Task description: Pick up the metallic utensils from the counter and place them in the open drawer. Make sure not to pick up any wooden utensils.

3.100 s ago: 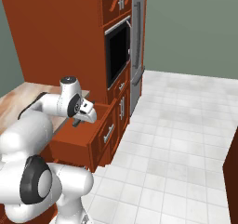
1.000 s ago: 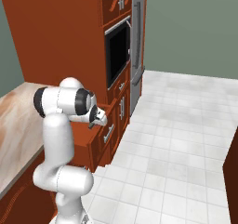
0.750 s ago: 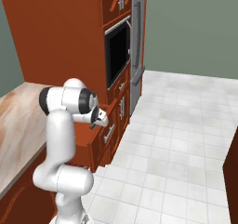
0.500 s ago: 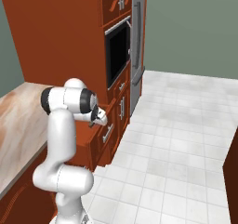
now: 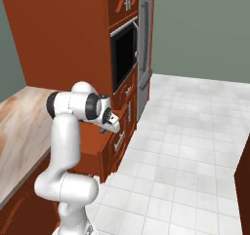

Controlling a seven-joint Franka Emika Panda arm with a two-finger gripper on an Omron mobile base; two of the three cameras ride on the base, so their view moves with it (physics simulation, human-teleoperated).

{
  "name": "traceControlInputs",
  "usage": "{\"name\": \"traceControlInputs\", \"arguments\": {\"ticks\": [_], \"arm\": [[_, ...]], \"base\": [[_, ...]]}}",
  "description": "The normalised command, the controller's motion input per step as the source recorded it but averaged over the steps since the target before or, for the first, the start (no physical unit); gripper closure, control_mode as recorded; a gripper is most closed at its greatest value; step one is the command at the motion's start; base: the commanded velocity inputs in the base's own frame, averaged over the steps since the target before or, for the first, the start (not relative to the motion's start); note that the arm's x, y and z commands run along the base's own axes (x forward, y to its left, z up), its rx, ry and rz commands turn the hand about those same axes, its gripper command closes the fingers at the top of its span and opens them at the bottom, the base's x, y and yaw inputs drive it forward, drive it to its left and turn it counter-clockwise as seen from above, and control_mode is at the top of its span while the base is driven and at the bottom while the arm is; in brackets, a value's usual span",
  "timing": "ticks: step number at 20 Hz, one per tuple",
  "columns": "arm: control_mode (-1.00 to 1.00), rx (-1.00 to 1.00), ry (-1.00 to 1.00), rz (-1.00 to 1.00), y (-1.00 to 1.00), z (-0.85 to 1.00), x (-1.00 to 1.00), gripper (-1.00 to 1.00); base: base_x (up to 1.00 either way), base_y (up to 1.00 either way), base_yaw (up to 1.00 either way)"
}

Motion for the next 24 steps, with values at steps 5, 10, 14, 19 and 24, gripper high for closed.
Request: {"name": "traceControlInputs", "arguments": {"ticks": [5, 10, 14, 19, 24], "arm": [[-1.00, 0.00, 0.21, -0.04, -1.00, -0.41, -0.14, 1.00], [-1.00, 0.00, 0.15, -0.03, -1.00, -0.15, -0.40, 1.00], [-1.00, 0.00, -0.18, 0.01, -0.26, 0.82, -1.00, 1.00], [-1.00, 0.00, -0.31, 0.07, 0.59, 0.80, -1.00, 1.00], [-1.00, 0.00, -0.11, 0.15, 0.91, -0.01, -0.57, 1.00]], "base": [[0.00, 0.00, 0.00], [0.00, 0.00, 0.00], [0.00, 0.00, 0.00], [0.00, 0.00, 0.00], [0.00, 0.00, 0.00]]}}
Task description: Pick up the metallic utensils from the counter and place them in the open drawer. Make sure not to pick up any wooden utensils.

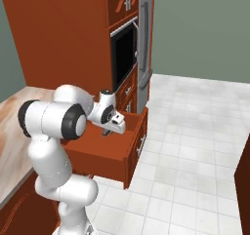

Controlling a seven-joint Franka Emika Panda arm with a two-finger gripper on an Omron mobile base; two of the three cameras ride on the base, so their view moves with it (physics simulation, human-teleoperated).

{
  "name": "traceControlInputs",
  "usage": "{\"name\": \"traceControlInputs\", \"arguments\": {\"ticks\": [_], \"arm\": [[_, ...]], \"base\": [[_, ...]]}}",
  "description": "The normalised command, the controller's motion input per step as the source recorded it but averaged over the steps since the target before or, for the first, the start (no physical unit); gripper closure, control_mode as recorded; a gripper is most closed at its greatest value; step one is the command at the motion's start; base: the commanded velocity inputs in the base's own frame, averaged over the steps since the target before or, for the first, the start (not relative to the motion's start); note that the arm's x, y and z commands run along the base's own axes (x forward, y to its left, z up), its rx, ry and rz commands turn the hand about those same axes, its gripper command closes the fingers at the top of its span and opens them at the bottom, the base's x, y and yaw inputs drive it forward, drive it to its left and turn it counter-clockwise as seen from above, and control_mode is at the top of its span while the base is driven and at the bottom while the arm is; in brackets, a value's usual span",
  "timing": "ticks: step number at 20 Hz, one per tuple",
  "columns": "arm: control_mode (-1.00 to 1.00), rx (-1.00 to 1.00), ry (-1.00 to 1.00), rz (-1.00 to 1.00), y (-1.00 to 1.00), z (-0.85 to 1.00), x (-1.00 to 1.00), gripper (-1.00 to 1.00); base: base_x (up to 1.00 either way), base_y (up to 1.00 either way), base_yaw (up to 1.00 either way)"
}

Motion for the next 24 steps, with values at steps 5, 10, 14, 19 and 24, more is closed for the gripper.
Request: {"name": "traceControlInputs", "arguments": {"ticks": [5, 10, 14, 19, 24], "arm": [[-1.00, 0.02, 0.00, 0.07, 0.13, 0.22, 0.10, 1.00], [-1.00, 0.03, 0.05, 0.06, 0.15, 0.03, 0.42, 1.00], [-1.00, 0.01, 0.14, 0.05, 0.21, -0.23, 0.52, 1.00], [-1.00, 0.00, 0.03, 0.02, 0.04, -0.29, 0.20, 1.00], [-1.00, 0.00, 0.00, 0.00, -0.01, -0.24, 0.07, 1.00]], "base": [[0.00, 0.00, 0.00], [0.00, 0.00, 0.00], [0.00, 0.00, 0.00], [0.00, 0.00, 0.00], [0.00, 0.00, 0.00]]}}
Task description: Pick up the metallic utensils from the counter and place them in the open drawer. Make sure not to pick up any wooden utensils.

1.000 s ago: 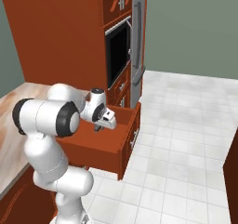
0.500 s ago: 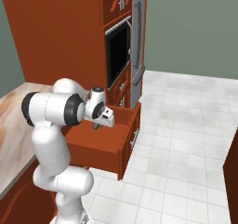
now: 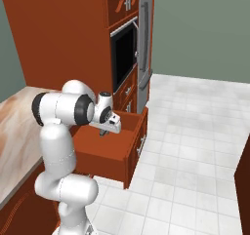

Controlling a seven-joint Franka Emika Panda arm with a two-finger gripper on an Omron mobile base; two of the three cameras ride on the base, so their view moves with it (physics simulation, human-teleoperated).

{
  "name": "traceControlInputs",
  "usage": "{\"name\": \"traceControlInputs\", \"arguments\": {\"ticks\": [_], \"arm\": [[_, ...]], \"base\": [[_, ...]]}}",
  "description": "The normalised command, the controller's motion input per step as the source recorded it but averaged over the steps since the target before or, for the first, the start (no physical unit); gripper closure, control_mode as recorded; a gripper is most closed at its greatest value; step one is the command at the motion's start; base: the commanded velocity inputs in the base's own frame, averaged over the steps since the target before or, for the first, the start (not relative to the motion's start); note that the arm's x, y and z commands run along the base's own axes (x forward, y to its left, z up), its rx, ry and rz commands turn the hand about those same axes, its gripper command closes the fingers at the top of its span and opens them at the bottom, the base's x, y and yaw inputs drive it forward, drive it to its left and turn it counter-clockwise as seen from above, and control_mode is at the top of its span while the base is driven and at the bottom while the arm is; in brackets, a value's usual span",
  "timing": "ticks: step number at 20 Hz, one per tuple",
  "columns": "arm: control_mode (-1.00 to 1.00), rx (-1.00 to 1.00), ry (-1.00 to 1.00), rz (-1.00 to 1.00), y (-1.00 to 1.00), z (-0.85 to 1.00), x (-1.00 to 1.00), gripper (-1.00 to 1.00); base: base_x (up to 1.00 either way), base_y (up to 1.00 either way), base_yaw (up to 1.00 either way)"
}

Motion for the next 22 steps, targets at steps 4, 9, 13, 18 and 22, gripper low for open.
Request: {"name": "traceControlInputs", "arguments": {"ticks": [4, 9, 13, 18, 22], "arm": [[-1.00, 0.00, 0.00, 0.00, 0.00, -0.45, 0.09, 1.00], [-1.00, 0.00, 0.00, 0.00, 0.00, -0.34, 0.20, 1.00], [-1.00, 0.00, 0.01, 0.00, 0.00, -0.16, 0.38, 1.00], [-1.00, 0.00, 0.02, 0.00, 0.00, -0.20, 0.42, 1.00], [-1.00, 0.00, 0.02, 0.00, 0.00, -0.44, 0.33, 1.00]], "base": [[0.00, 0.00, 0.00], [0.00, 0.00, 0.00], [0.00, 0.00, 0.00], [0.00, 0.00, 0.00], [0.00, 0.00, 0.00]]}}
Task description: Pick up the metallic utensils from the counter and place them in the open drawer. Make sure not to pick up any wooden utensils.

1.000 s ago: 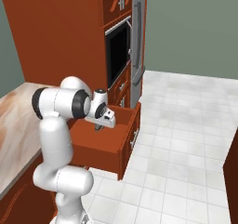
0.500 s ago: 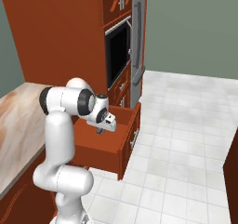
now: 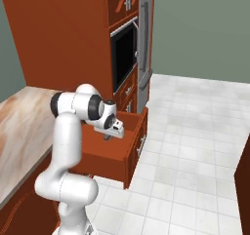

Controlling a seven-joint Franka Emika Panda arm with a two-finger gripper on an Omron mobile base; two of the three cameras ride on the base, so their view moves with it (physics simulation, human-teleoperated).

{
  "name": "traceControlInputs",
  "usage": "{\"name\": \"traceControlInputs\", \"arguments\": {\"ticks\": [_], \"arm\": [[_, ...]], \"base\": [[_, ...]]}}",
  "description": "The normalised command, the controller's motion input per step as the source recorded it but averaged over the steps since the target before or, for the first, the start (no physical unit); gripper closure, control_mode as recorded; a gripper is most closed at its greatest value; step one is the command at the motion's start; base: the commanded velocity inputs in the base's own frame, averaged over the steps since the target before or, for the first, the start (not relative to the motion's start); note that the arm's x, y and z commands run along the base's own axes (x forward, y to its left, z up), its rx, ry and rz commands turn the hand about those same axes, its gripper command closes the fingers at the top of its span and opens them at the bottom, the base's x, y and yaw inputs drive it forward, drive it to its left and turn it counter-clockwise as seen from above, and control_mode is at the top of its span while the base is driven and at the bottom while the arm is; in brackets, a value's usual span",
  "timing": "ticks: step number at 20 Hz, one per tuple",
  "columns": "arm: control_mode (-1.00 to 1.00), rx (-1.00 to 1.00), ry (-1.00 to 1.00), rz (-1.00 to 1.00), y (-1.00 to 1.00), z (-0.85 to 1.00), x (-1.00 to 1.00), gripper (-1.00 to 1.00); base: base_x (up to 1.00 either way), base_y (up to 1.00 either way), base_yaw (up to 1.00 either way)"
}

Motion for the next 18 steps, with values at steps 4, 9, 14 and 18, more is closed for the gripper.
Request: {"name": "traceControlInputs", "arguments": {"ticks": [4, 9, 14, 18], "arm": [[-1.00, 0.00, 0.02, 0.00, 0.00, -0.45, 0.39, 1.00], [-1.00, 0.00, 0.03, 0.00, 0.00, -0.47, 0.38, 1.00], [-1.00, 0.00, 0.02, 0.00, 0.00, -0.36, 0.38, 1.00], [-1.00, 0.00, 0.03, 0.00, 0.00, -0.28, 0.41, 1.00]], "base": [[0.00, 0.00, 0.00], [0.00, 0.00, 0.00], [0.00, 0.00, 0.00], [0.00, 0.00, 0.00]]}}
